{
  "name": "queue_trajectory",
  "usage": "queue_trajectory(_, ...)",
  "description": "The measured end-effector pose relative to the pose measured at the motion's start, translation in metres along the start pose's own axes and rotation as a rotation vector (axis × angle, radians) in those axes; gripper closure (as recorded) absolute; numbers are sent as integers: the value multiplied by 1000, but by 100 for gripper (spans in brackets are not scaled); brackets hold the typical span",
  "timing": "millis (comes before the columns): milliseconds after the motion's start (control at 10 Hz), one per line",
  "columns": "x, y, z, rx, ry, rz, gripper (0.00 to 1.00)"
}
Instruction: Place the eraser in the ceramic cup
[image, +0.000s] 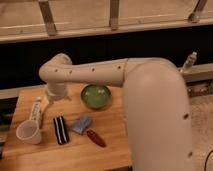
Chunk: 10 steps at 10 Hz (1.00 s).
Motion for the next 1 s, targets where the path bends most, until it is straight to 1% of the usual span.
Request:
queue_trajectory(100,-2,6,8,-8,4,-4,20)
queue_trajectory(200,-3,6,19,-19,10,1,20)
queue_trajectory(400,9,-5,33,-32,20,13,20)
queue_trajectory(500,17,-13,37,-38,21,24,20)
queue_trajectory(600,33,-28,42,-48,19,55,20)
queue_trajectory(700,42,-36,44,-50,11,84,20)
queue_trajectory(800,48,-41,45,-52,2,106,20)
queue_trajectory(1000,48,-39,45,-53,1,105,20)
